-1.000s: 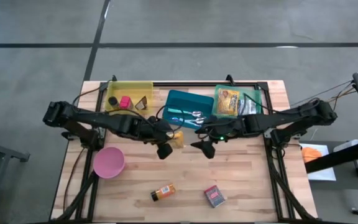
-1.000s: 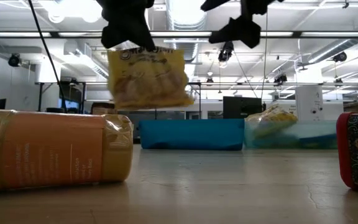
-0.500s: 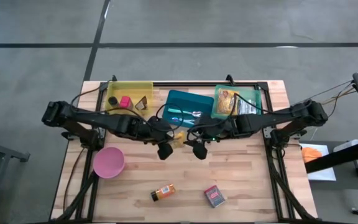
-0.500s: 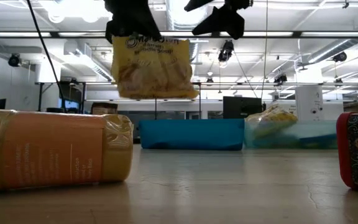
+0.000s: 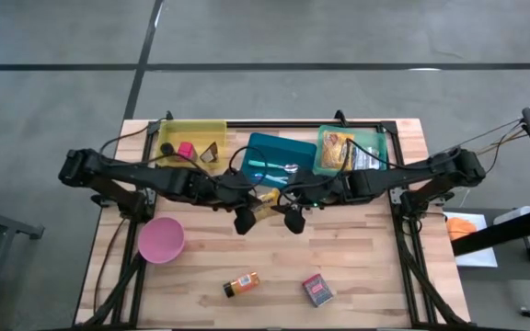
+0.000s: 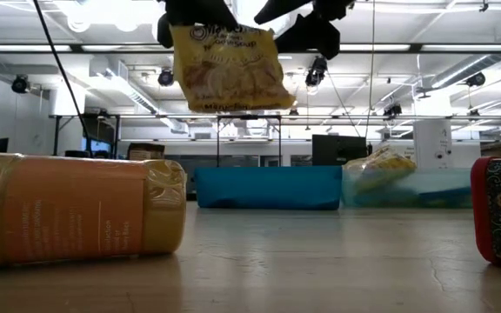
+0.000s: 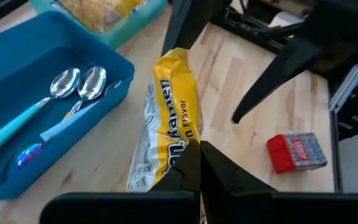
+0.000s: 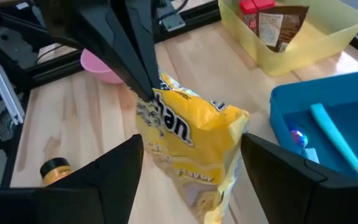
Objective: Pick & Place Food Item
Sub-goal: Put the yellow noodle pack into the green bin
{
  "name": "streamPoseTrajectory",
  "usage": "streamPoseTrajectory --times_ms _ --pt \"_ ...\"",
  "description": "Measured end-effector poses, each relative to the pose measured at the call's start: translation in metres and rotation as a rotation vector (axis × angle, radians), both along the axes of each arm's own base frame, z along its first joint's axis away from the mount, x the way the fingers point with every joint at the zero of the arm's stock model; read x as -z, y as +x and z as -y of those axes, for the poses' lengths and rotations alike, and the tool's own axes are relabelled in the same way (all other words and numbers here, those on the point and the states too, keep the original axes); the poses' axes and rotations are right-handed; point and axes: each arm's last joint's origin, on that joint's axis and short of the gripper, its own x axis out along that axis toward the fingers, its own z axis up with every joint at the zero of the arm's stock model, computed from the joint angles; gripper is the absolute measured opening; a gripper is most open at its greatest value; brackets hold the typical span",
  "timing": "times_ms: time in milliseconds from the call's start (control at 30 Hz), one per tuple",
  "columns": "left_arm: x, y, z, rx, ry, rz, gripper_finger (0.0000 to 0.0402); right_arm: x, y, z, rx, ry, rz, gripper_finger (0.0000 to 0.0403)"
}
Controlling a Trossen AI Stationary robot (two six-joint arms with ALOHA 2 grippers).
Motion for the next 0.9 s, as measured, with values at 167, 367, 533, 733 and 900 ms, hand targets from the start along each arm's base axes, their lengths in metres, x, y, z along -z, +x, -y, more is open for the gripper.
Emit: streamPoseTrajectory --times_ms 167,367,533,733,900 --pt "-0.0030 -0.0012 -0.0001 0.006 -0.002 0.015 0.0000 -0.0026 0.0025 0.0007 -0.027 -0.040 0.038 0.0265" --pt "-0.0036 -0.0009 0.0001 0.008 -0.005 0.021 0.0000 -0.0033 0.0030 0.0006 -0.042 -0.041 0.045 0.0265" --pt "-0.0039 -0.0007 0.0001 0.008 -0.006 0.025 0.0000 -0.0027 0.0029 0.0000 -0.060 -0.030 0.043 0.0241" --pt "-0.0043 -0.0003 0.0002 0.009 -0.007 0.032 0.0000 -0.0015 0.0027 0.0000 -0.060 -0.029 0.040 0.0150" --pt "-0.0045 -0.0001 0.0002 0.007 -0.011 0.035 0.0000 -0.0016 0.0027 0.0000 -0.060 -0.029 0.040 0.0063"
